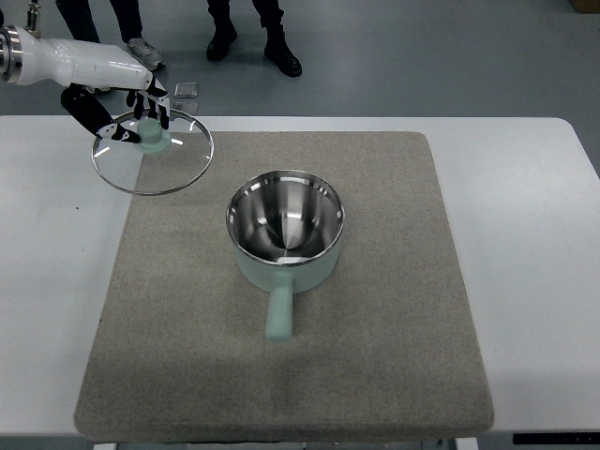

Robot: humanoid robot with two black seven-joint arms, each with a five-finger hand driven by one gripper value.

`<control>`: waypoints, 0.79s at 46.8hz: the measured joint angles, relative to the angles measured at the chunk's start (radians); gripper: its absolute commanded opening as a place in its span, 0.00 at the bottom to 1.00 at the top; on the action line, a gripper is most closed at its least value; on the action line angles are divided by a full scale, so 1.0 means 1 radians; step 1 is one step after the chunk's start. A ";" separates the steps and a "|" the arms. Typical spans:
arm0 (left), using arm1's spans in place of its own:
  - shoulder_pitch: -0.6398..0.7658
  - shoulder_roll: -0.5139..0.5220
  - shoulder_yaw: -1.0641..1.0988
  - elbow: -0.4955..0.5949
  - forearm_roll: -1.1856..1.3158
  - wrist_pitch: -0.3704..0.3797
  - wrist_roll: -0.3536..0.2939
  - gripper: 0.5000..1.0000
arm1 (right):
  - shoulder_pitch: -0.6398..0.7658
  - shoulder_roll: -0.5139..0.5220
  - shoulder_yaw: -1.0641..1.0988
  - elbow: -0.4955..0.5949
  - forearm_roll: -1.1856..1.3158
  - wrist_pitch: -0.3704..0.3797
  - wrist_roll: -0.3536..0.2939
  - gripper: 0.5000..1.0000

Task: Place lid left of pot with left hand
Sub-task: 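Lower the lid onto the mat beside the pot and release the knob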

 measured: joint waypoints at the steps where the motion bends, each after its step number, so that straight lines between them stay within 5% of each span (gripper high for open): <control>1: 0.008 0.000 -0.001 0.000 -0.001 0.005 0.000 0.00 | 0.000 0.000 0.000 0.000 0.000 0.000 0.000 0.85; 37: 0.164 -0.025 0.004 0.043 -0.092 0.131 0.000 0.00 | 0.000 0.000 -0.001 0.000 0.000 0.000 0.000 0.85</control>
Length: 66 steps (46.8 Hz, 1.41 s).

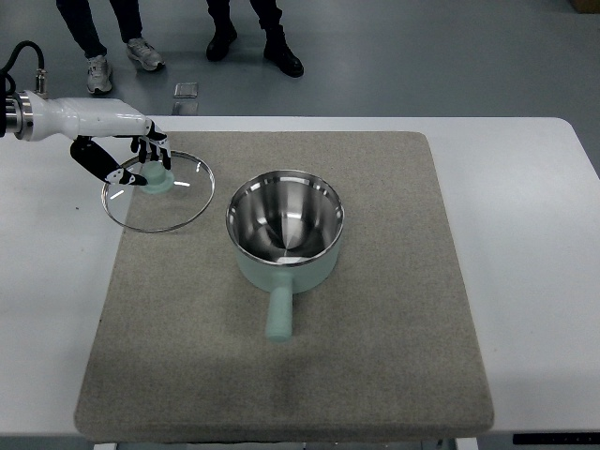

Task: Place lid left of pot with left hand
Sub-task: 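Lower the lid onto the mat beside the pot and release the knob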

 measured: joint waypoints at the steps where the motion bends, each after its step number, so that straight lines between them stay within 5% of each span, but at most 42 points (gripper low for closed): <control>1: 0.002 -0.001 0.000 0.003 -0.004 0.003 0.000 0.00 | 0.000 0.000 0.000 0.000 0.000 0.000 0.000 0.85; 66: 0.094 -0.105 0.013 0.115 -0.020 0.069 0.000 0.00 | 0.000 0.000 0.000 0.000 0.000 0.000 0.000 0.84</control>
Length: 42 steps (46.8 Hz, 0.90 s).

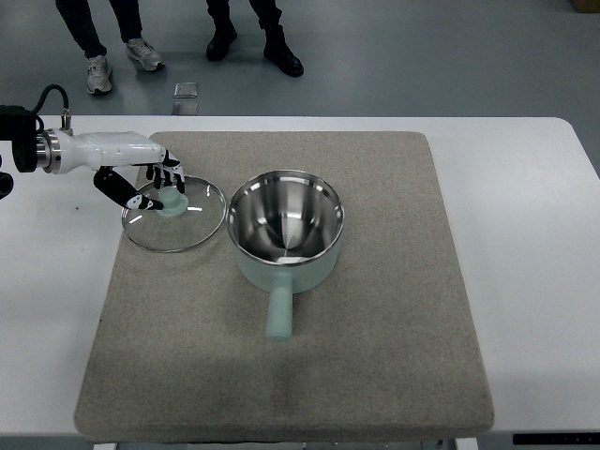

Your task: Place lid left of pot with left hand

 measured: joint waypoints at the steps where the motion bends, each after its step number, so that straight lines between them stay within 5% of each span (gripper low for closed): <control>1: 0.000 0.000 0.000 0.000 0.000 0.000 0.000 0.00 | 0.000 0.000 0.000 0.000 0.000 0.000 0.000 0.84; 3: 0.000 -0.002 0.000 0.000 0.000 0.001 0.000 0.00 | 0.000 0.000 0.000 0.000 0.000 0.000 0.000 0.85; 10: 0.000 -0.002 -0.001 0.001 0.000 0.034 0.000 0.33 | -0.001 0.000 0.000 0.000 0.000 0.000 0.000 0.85; 17: 0.000 0.000 0.000 0.001 -0.002 0.077 0.000 0.47 | 0.000 0.000 0.000 0.000 0.000 0.000 0.000 0.85; 42: 0.011 0.001 -0.019 -0.003 -0.023 0.087 0.000 0.53 | 0.000 0.000 0.000 0.000 0.000 0.000 0.000 0.85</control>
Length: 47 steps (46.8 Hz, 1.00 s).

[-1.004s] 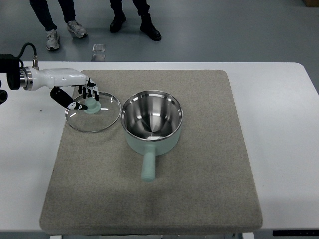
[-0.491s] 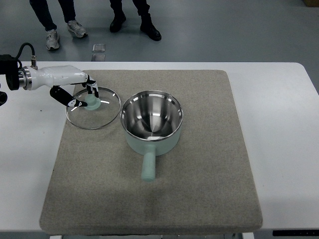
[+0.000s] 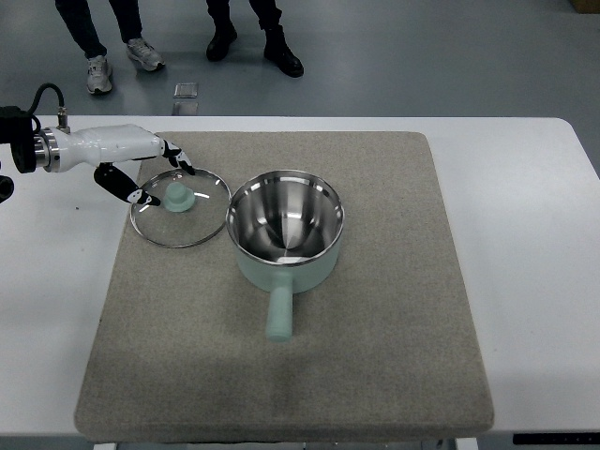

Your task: Place lid left of pot with left hand

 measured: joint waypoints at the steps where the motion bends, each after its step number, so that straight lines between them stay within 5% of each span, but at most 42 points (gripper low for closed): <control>1: -0.003 -0.001 -0.001 0.001 -0.005 0.000 0.000 0.53 | 0.000 0.000 0.000 0.000 0.000 0.000 0.000 0.85; 8: -0.021 -0.005 -0.004 0.018 -0.107 0.001 0.000 0.53 | 0.000 0.000 0.000 0.000 0.000 0.000 0.000 0.85; 12: -0.042 -0.007 -0.004 0.048 -0.208 0.001 0.000 0.71 | 0.000 0.000 0.000 0.000 0.000 0.000 0.000 0.85; 16: -0.054 -0.017 -0.015 0.095 -0.347 0.001 0.000 0.77 | 0.000 0.000 0.000 0.000 0.000 0.000 0.000 0.85; 30: -0.056 -0.178 -0.038 0.376 -0.656 0.014 0.000 0.77 | 0.000 0.000 0.000 0.000 0.000 0.000 0.000 0.85; 33: -0.056 -0.219 -0.047 0.443 -0.761 0.024 0.000 0.93 | 0.000 0.000 0.000 0.000 0.000 0.000 0.000 0.85; 39: -0.057 -0.296 -0.050 0.542 -1.023 0.023 0.000 0.98 | 0.000 0.000 0.000 0.000 0.000 0.000 -0.001 0.85; 47: -0.059 -0.334 -0.050 0.566 -1.275 0.019 0.105 0.98 | 0.000 0.000 0.000 0.000 0.000 0.000 0.000 0.85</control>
